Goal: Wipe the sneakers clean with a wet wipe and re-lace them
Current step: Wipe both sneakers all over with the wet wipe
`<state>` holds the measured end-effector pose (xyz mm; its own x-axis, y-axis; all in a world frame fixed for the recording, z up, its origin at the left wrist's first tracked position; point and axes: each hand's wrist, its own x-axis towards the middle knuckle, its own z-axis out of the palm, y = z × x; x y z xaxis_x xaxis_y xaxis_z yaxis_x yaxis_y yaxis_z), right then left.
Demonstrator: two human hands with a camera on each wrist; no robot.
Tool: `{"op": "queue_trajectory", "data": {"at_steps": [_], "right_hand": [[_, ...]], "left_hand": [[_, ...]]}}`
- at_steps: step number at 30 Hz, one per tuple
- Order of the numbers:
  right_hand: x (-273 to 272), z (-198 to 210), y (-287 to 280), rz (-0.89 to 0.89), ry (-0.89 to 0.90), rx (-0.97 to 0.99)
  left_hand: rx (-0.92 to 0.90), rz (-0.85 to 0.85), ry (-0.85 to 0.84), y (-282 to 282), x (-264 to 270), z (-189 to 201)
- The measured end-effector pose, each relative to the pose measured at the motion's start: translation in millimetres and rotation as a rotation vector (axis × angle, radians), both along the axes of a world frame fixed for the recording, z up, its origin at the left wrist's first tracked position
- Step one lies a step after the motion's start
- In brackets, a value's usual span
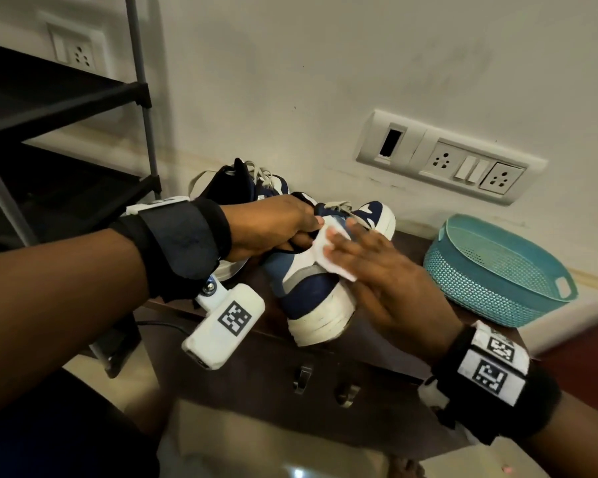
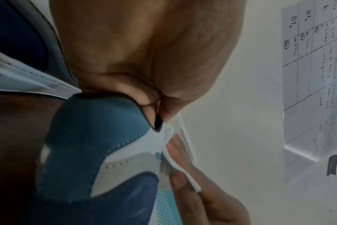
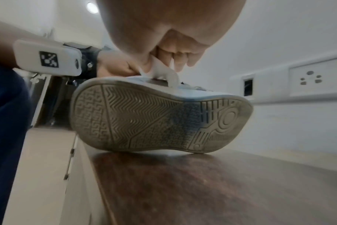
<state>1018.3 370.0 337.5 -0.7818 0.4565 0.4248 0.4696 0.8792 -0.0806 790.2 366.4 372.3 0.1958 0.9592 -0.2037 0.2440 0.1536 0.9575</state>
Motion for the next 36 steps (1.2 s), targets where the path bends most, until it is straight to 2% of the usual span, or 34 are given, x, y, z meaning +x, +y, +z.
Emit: {"op": "queue_trajectory", "data": {"at_steps": [3, 5, 6, 7, 8, 12, 15, 17, 19, 22, 24, 26, 28, 30, 34, 36], "right_hand": [[2.2, 5.3, -1.1, -0.179, 0.363, -0.214], [3.6, 10.5, -3.4, -0.268, 0.639, -0.276], [4.4, 11.7, -4.2, -0.291, 0.712, -0.280], [4.7, 11.1, -6.9, -0.283, 0.711, -0.283], [3.0, 8.2, -12.5, -0.240, 0.632, -0.273], [-20.1, -21.6, -46.0, 0.027, 0.103, -0.061], [-31.3, -19.3, -48.7, 0.237, -0.172, 0.067], [-26.6, -11.2, -37.0, 0.275, -0.274, 0.111], [-15.0, -4.4, -21.1, 0.190, -0.201, 0.077], [-5.3, 2.9, -11.0, -0.047, 0.029, 0.015], [-13.6, -3.1, -21.9, 0.007, -0.001, 0.057], [-24.9, -13.6, -35.5, 0.176, -0.135, 0.138], [-26.0, -14.0, -36.7, 0.260, -0.243, 0.201], [-16.3, -8.3, -26.8, 0.263, -0.272, 0.228], [2.6, -3.2, -17.7, 0.105, -0.156, 0.177], [-5.2, -11.0, -24.9, 0.099, -0.153, 0.191]], "left_hand": [[-0.049, -0.035, 0.019, -0.7, -3.7, 0.2], [-0.068, -0.033, 0.017, -0.7, -3.9, 1.0], [-0.072, -0.032, 0.009, -0.6, -3.2, 1.3], [-0.084, -0.032, 0.003, -0.1, -2.8, 0.9], [-0.099, -0.028, -0.003, 0.6, -2.5, 1.0], [-0.170, -0.022, 0.011, 1.4, -0.4, 5.5], [-0.202, -0.049, -0.023, 1.5, -3.8, 6.2], [-0.209, -0.079, -0.050, 0.9, -4.2, 6.9], [-0.217, -0.096, -0.090, 0.7, -2.2, 6.9], [-0.220, -0.130, -0.097, -2.8, 3.9, 10.4], [-0.247, -0.154, -0.159, -5.1, 8.5, 12.5], [-0.269, -0.176, -0.216, -7.2, 8.4, 13.1], [-0.292, -0.211, -0.219, -8.6, 5.5, 14.3], [-0.294, -0.216, -0.202, -7.9, 0.5, 13.9], [-0.258, -0.206, -0.171, -7.5, -2.6, 15.1], [-0.271, -0.216, -0.171, -6.5, -3.8, 15.2]]}}
